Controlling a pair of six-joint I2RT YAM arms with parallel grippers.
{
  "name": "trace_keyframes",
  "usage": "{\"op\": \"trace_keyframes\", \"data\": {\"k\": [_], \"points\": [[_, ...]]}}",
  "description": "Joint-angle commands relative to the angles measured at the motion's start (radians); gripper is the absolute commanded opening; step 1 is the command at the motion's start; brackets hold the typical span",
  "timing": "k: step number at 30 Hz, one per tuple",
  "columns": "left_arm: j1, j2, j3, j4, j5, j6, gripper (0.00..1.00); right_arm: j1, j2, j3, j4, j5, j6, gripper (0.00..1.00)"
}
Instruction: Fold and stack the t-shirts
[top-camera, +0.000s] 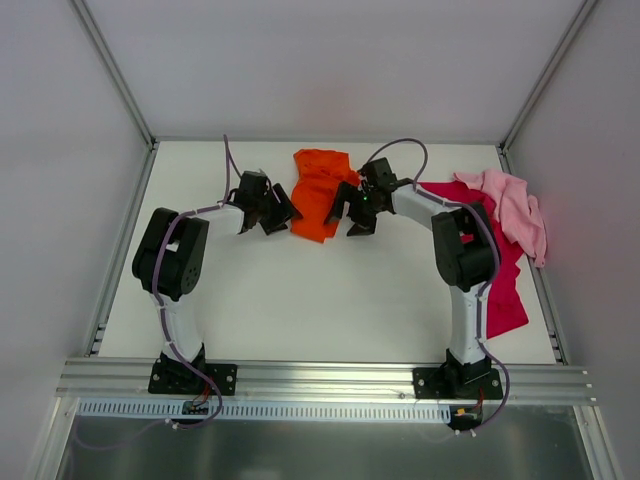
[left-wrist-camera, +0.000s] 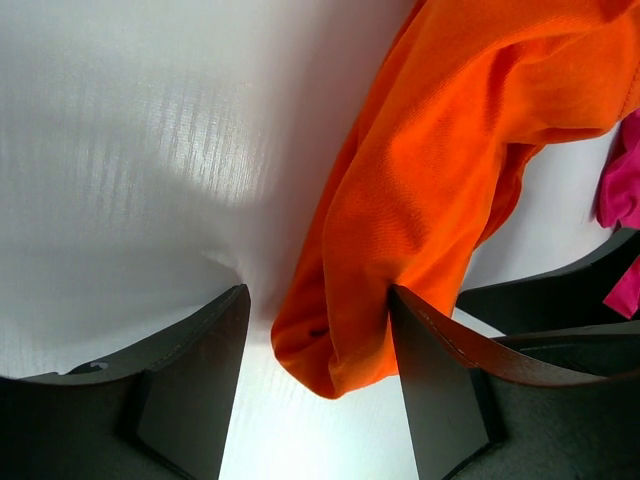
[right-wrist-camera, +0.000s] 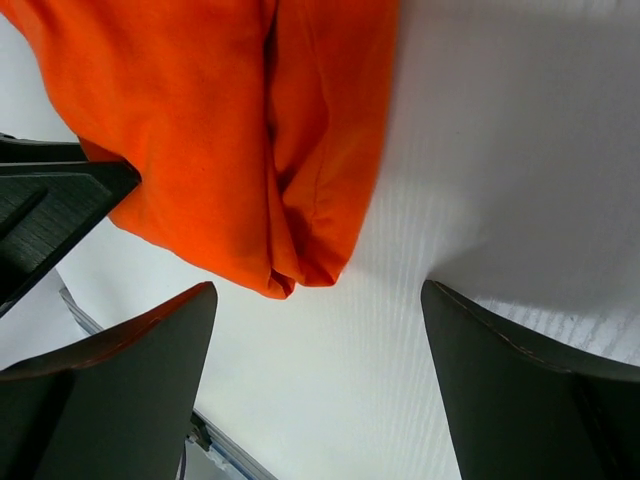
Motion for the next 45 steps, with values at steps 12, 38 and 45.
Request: {"op": "trace_keyframes", "data": {"k": [12,38,45], "points": [[0.022,-0.006,-0.001,0.069,0.057,-0.057,0.56,-0.003,0.060,0.006,0.160,-0.103,0.101,0.86],[0.041,0.017,-0.064,0.158,0.150,-0.136,0.40,-0.024,0.071,0.028,0.115,-0.155,0.118,0.52],[0.042,0.034,-0.087,0.184,0.195,-0.152,0.27,-0.024,0.090,0.042,0.138,-0.185,0.144,0.48]]}}
